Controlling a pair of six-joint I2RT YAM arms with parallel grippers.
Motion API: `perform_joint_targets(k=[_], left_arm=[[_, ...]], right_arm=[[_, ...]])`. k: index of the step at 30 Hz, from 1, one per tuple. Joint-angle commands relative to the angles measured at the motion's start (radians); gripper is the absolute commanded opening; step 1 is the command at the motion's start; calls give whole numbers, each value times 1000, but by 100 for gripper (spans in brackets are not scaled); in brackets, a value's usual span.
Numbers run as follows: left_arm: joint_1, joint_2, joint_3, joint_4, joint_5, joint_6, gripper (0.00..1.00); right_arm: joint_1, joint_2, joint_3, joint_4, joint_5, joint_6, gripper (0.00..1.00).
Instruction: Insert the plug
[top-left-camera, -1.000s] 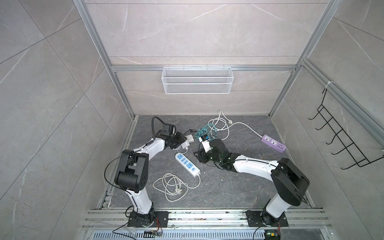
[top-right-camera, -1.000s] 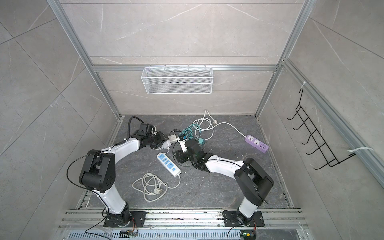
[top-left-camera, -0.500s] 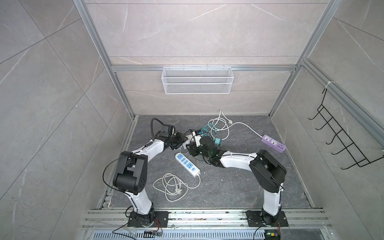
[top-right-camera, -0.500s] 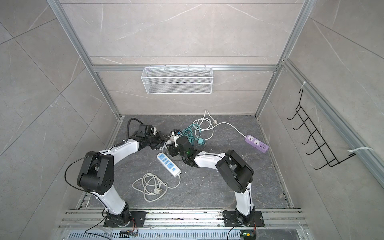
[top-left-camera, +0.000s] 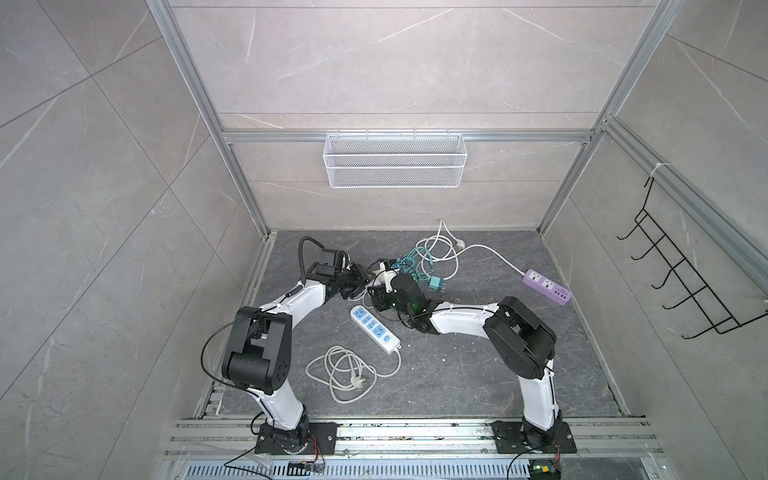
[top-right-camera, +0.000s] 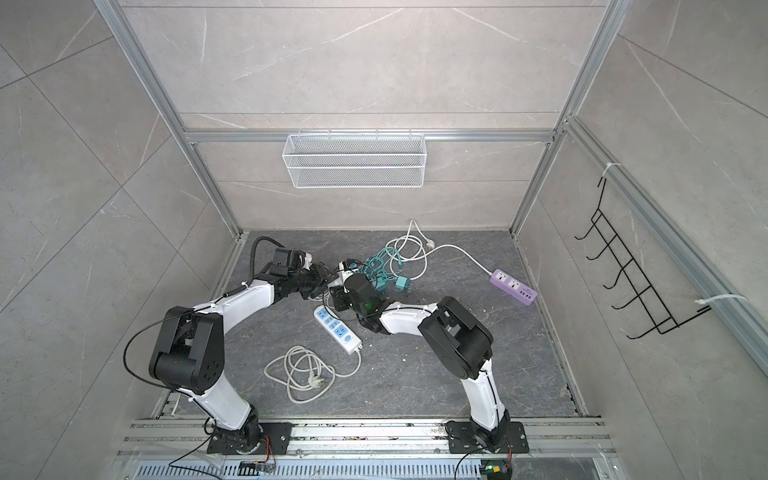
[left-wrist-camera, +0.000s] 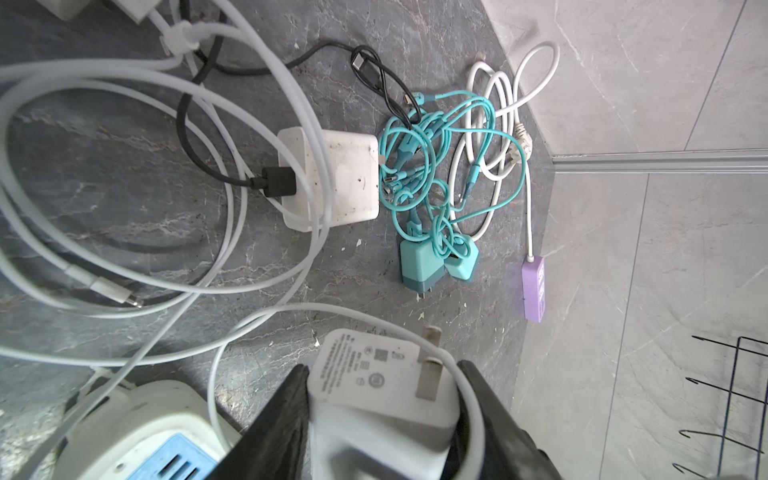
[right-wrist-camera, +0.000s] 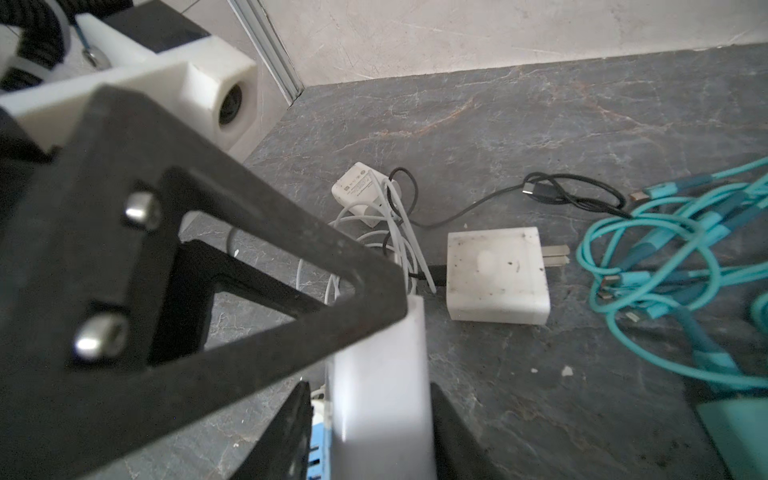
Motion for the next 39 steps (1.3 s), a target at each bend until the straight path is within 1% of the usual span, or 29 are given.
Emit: perform_joint_targets(k=[1,3,5,8,11,14,17,19,21,25,32,34,38,39], left_arm=[[6,-36,-1,54,52,-14,33],[6,-33,-3,60,60,-14,37],[7,-35,-7,58,60,-6,49],[8,-54,-10,39,39,23,64],[10,-67,12,-14,19,79,74],[10,-77,51,-93,-8,154,82],[10,-100,74,-162,-46,227,88],[11,-122,81,-204,-82,278,92],[12,-145,79,-226,-93,328,100],[11,-186,63,-264,-107,393,100],[3,-262,-15,-246,-101,435,100],[0,-278,-37,-241,-100,444,100],[-10,-303,-56,-260,-123,483,100],[-16,-310,-60,-260,-127,497,100]], right_arm=[[6,28,24,55,-2,10,39],[6,28,22,77,-9,10,33],[6,26,39,47,-14,6,25],[4,12,42,14,-49,-15,19],[-4,0,73,-80,-123,-52,16],[-7,-32,75,-162,-151,-101,15],[-17,-70,88,-289,-166,-160,16],[-25,-104,91,-383,-145,-200,15],[-40,-134,89,-455,-159,-233,16],[-63,-180,80,-545,-163,-271,16],[-72,-225,60,-625,-181,-311,16],[-71,-239,61,-665,-195,-338,16],[-79,-270,61,-775,-160,-380,16],[-82,-279,65,-806,-135,-384,16]])
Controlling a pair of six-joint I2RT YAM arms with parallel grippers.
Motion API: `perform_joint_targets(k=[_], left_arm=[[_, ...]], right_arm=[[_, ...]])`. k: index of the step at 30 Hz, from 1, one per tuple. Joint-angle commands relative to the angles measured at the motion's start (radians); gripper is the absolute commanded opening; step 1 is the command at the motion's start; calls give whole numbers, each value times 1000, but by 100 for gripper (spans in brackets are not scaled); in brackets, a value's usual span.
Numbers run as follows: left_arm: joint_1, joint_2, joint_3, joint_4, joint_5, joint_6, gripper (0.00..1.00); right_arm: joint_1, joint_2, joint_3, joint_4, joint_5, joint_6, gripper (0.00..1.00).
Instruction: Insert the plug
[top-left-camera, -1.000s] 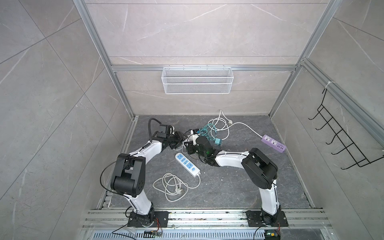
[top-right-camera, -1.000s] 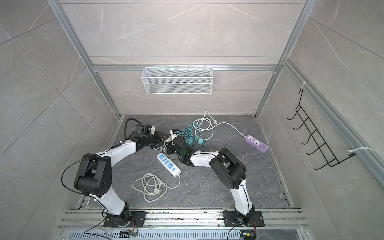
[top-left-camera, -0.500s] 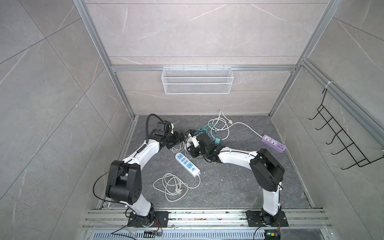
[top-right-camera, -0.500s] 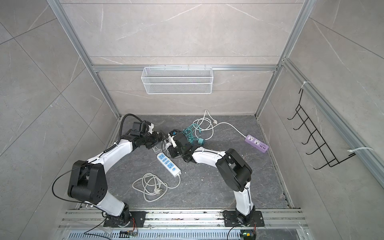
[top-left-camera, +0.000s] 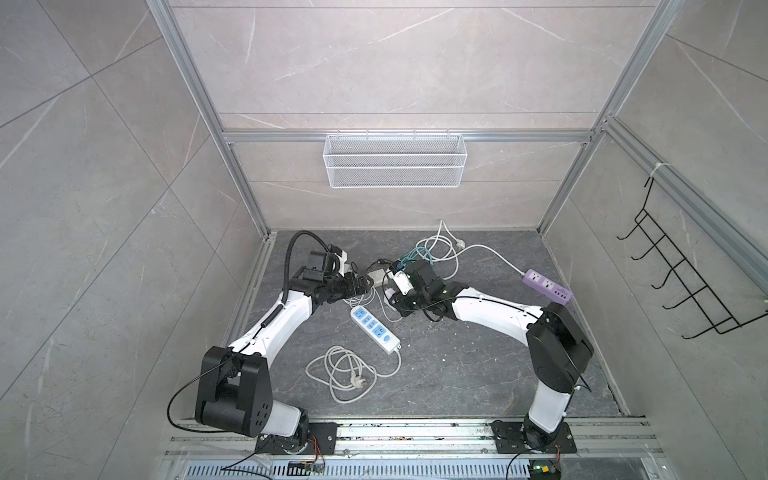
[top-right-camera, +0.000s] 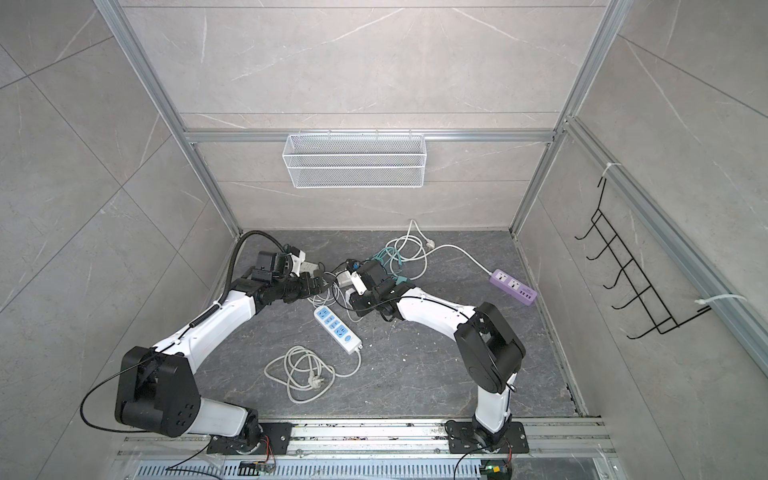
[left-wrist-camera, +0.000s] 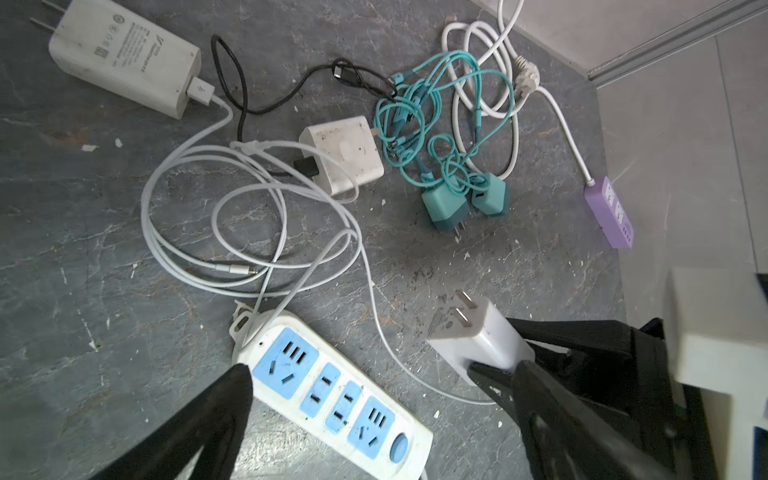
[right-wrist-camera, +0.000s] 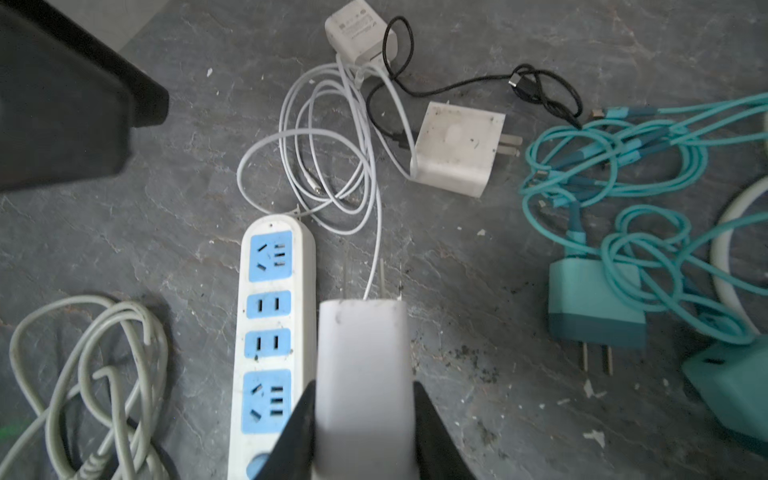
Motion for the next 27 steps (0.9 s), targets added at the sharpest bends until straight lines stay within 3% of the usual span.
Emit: perform_joint_targets(k=[1,6,12,19,27], left_arm=[[-17,-48,-6,-17,-24,76,100],[-90,-39,13,-15,-82,116,100],[-156,-9,56,-28,-180,190,100],[-194,-18,54,-34,-266,311,100],[-314,-91,-170,285,-365,531,100]], right_arm=[[-9,-68,9,-147,54,-52,16],[-60,-117,43,-310,158,-24,16],[-120,-162,70,-517,186,10,16],[-120,-137,38,-605,165,37,17],[-122,-53,96,-617,29,54,16]])
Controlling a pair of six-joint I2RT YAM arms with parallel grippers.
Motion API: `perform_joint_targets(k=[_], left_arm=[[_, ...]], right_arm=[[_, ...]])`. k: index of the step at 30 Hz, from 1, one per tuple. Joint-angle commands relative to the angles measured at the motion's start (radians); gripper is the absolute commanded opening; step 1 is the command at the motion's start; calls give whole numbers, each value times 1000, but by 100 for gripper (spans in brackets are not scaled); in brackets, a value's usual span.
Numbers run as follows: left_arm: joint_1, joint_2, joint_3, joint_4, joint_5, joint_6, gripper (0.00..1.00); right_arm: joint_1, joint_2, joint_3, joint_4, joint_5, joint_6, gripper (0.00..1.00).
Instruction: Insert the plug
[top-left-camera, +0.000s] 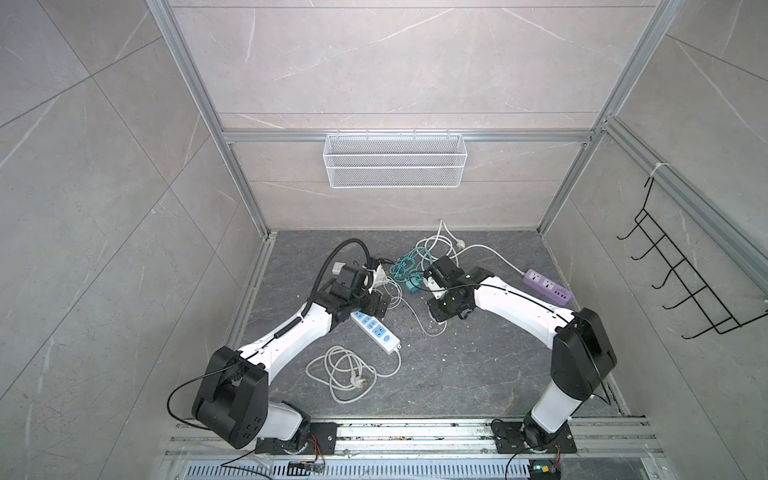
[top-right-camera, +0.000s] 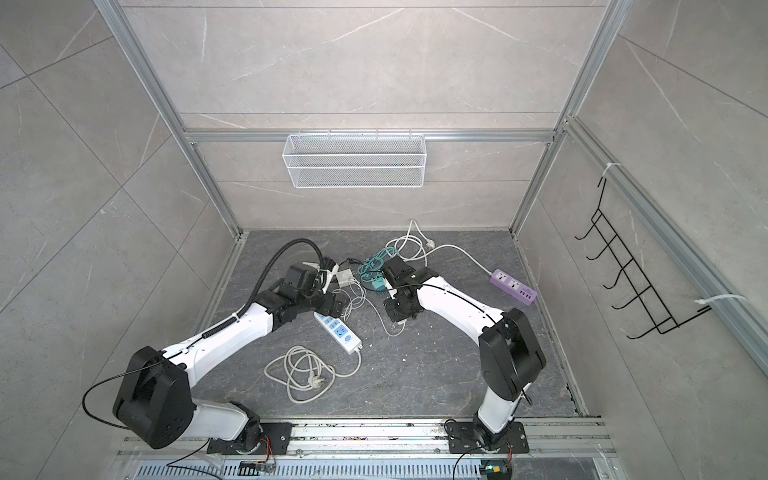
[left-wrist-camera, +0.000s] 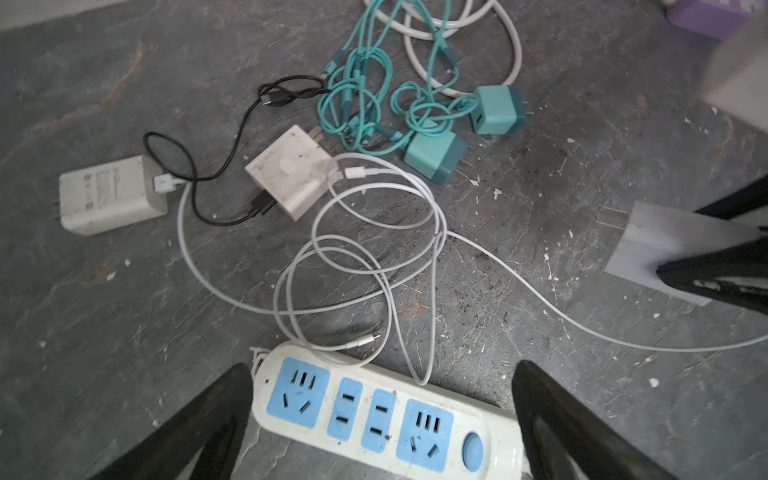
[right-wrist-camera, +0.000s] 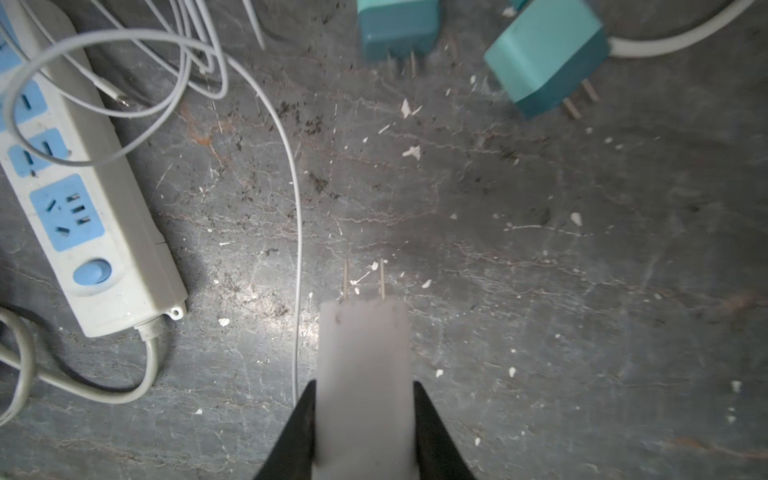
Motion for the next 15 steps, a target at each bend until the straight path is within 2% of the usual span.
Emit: perform_joint_targets(k=[1,10,15], left_arm=[[-29,-62,-72,192,-33,142,100],[-52,-73,-196,468,65,303,99],[-89,-63,-198,514,83,369,96]], right_arm=[[2,28,56,-38,-99,12,17],[0,90,177,-101,-237,-48,17],[-3,112,226,-117,-291,-53,17]])
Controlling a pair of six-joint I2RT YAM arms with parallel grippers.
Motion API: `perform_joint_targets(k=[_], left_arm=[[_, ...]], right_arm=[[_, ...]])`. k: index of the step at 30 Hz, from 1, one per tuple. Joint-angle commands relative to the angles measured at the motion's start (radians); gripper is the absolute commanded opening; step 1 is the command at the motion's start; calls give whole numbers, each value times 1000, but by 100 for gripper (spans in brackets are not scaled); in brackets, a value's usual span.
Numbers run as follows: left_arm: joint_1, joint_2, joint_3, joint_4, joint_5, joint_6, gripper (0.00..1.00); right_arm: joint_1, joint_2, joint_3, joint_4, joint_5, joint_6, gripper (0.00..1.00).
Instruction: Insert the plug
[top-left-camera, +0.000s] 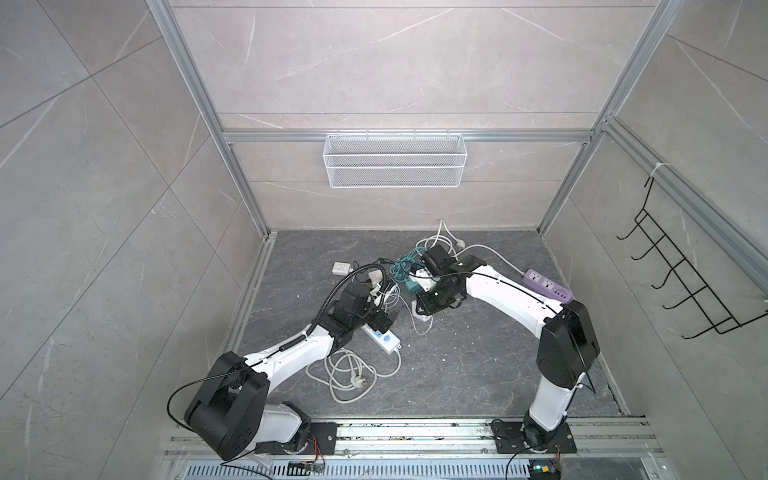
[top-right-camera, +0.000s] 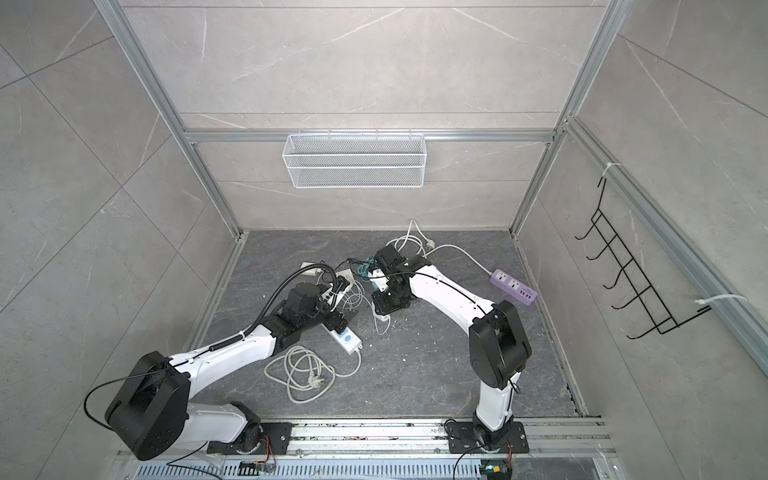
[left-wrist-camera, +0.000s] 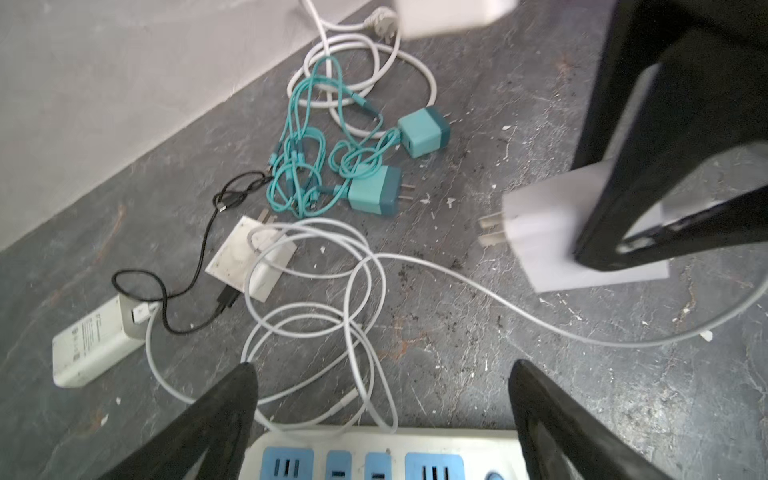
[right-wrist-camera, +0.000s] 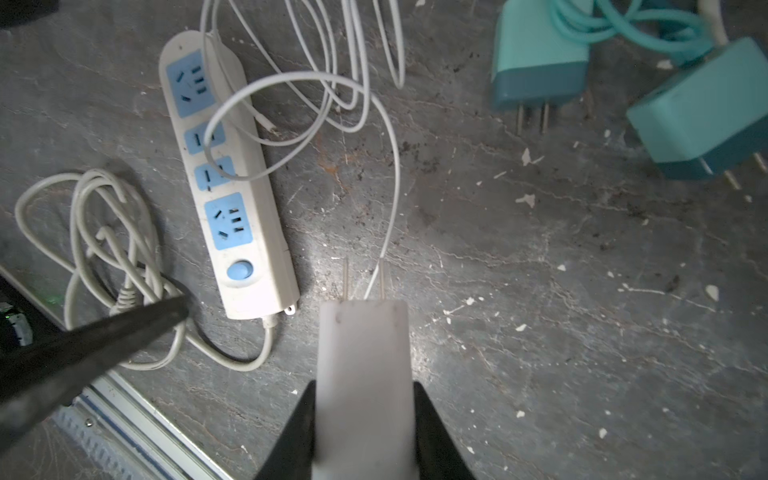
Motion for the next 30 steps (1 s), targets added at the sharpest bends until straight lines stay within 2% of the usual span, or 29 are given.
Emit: perform_joint_targets(k=[1,18,24,30], left_arm=[[-22,-17,-2,123,38,98,96],[-40,36,-95,320,131,311,96],[-67,76,-110,399,122,398,97],[-87,115,-83,404,130,451,97]], right_arm=[[-3,26,44,-48,-77,-21,18],[-27,35,97,-68,-194,-47,18],[-27,37,91,-59,-230,-46,18],[-29,42,96,-59,-245,-42,18]])
